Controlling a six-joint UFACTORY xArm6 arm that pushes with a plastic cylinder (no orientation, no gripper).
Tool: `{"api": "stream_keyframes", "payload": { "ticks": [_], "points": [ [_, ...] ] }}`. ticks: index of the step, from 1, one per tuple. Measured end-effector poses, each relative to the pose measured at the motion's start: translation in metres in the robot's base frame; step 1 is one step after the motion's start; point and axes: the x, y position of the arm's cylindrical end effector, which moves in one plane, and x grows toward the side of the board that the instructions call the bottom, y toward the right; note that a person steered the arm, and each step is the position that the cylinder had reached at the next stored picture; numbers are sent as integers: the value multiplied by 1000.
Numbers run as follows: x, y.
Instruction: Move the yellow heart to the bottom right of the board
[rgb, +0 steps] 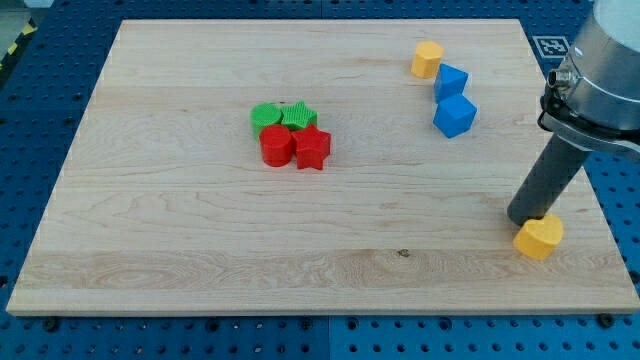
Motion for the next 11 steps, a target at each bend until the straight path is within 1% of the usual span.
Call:
{"api": "stream_keyframes", "payload": {
  "ticks": [4,5,7,8,11],
  "points": [
    [0,2],
    [13,0],
    [14,-9],
    [25,-7],
    [30,-1]
  ]
}}
